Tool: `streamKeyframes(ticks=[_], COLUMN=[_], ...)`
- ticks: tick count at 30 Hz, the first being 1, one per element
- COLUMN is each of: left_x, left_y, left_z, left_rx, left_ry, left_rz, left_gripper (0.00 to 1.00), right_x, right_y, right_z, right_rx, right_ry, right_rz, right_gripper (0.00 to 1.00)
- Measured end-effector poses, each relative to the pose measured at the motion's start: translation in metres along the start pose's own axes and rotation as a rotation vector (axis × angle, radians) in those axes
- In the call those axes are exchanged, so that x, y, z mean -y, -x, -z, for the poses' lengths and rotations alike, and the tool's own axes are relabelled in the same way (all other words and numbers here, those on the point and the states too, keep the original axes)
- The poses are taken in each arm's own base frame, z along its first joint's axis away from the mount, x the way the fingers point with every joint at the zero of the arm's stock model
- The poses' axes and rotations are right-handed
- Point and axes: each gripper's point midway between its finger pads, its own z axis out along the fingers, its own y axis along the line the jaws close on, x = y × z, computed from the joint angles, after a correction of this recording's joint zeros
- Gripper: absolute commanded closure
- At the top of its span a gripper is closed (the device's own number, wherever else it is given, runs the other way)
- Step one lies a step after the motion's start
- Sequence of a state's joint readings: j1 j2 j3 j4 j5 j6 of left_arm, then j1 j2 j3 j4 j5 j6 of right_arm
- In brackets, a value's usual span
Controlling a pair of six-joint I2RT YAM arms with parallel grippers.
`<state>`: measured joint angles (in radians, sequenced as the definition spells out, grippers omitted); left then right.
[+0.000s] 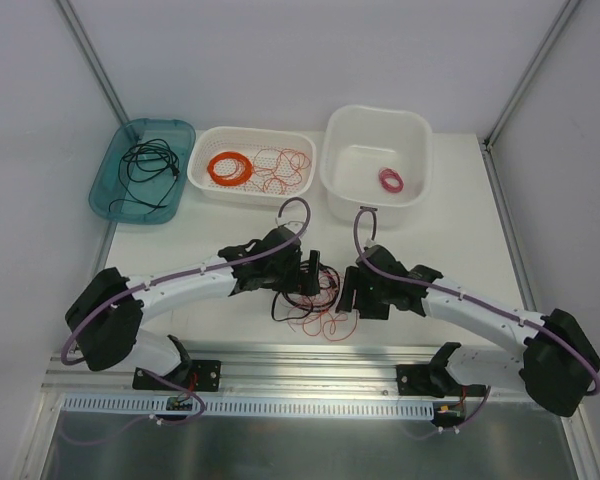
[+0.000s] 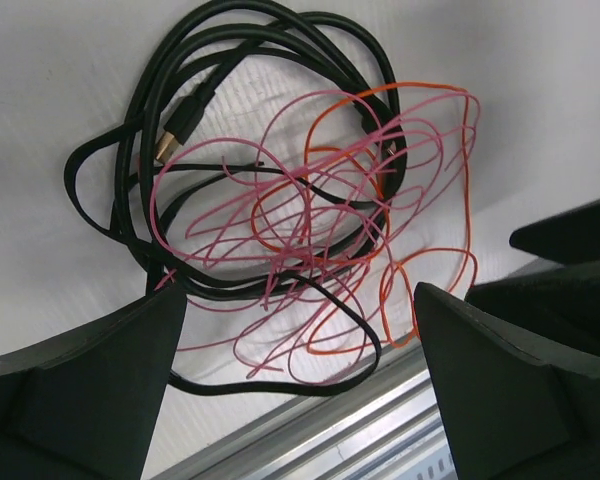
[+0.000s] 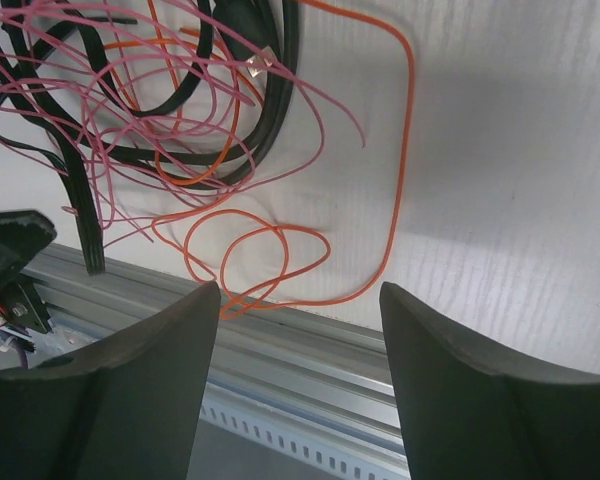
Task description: Untangle the cables
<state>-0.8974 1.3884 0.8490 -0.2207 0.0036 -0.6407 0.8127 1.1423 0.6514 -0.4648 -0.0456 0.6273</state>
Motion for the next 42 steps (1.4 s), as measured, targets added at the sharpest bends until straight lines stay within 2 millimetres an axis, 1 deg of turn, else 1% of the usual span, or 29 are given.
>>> streamKeyframes(ticks=[5,8,9,11,12,14,15,17,18,19,21,23,25,28,29,32,35,37,38,39,40,41,42], left_x=[-0.009,-0.015,-0.016,-0.019,-0.020,-0.022,-0.023,-0.025,-0.026,-0.026,-0.027,-0.027,-0.028,-0.030,-0.032,-0.036,-0.037,-0.037,-0.037,-0.037,-0.037,-0.037,-0.037], left_y=[-0.003,-0.008,-0.009,-0.010,-0.010,-0.010,-0.010,-0.010,-0.010,-0.010,-0.010,-0.010,-0.010,-0.011,-0.012,-0.012,-0.013,-0.013,-0.013,-0.013,-0.013,-0.013,-0.013], left_z=[-0.015,-0.023,-0.024,-0.027,-0.028,-0.030,-0.031,-0.032,-0.033,-0.033,-0.033,-0.034,-0.034,-0.035,-0.035,-0.035,-0.036,-0.036,-0.036,-0.036,-0.036,-0.036,-0.036], left_rx=[-0.016,-0.034,-0.035,-0.035,-0.034,-0.033,-0.031,-0.025,-0.023,-0.023,-0.022,-0.021,-0.018,-0.018,-0.016,-0.015,-0.016,-0.016,-0.015,-0.016,-0.016,-0.016,-0.016], left_ry=[0.055,0.086,0.093,0.109,0.116,0.128,0.134,0.142,0.144,0.145,0.146,0.147,0.150,0.155,0.158,0.168,0.169,0.170,0.170,0.170,0.170,0.170,0.170], left_rz=[0.027,0.048,0.052,0.060,0.064,0.073,0.075,0.077,0.078,0.078,0.079,0.080,0.080,0.080,0.080,0.085,0.085,0.085,0.085,0.085,0.085,0.085,0.085], left_gripper=[0.01,0.01,0.01,0.01,0.01,0.01,0.01,0.01,0.01,0.01,0.01,0.01,0.01,0.01,0.01,0.01,0.01,0.01,0.01,0.01,0.01,0.01,0.01], right_x=[-0.003,0.001,0.002,0.003,0.004,0.006,0.008,0.010,0.011,0.012,0.011,0.005,-0.004,-0.021,-0.025,-0.036,-0.045,-0.047,-0.048,-0.050,-0.051,-0.052,-0.053], right_y=[-0.012,-0.018,-0.020,-0.023,-0.024,-0.025,-0.024,-0.019,-0.015,-0.010,0.004,0.025,0.049,0.087,0.096,0.125,0.146,0.155,0.158,0.162,0.165,0.169,0.171], right_z=[-0.012,-0.020,-0.021,-0.025,-0.026,-0.027,-0.027,-0.024,-0.021,-0.015,0.001,0.025,0.058,0.121,0.139,0.210,0.278,0.317,0.332,0.353,0.366,0.384,0.395], right_rx=[-0.043,-0.067,-0.073,-0.082,-0.086,-0.085,-0.080,-0.062,-0.047,-0.028,0.029,0.109,0.210,0.378,0.424,0.593,0.756,0.846,0.886,0.940,0.977,1.033,1.068], right_ry=[-0.025,-0.054,-0.062,-0.075,-0.080,-0.093,-0.102,-0.127,-0.139,-0.153,-0.176,-0.183,-0.179,-0.159,-0.147,-0.108,-0.059,-0.034,-0.019,0.000,0.014,0.037,0.048], right_rz=[-0.009,-0.008,-0.007,-0.005,-0.003,0.002,0.008,0.019,0.028,0.044,0.074,0.114,0.154,0.216,0.232,0.280,0.314,0.333,0.336,0.340,0.344,0.344,0.344], right_gripper=[0.35,0.41,0.46,0.53,0.62,0.71,0.81,0.89,0.98,0.99,0.99,0.99,0.99,0.99,0.99,0.99,0.99,0.99,0.99,0.99,0.99,0.99,0.99])
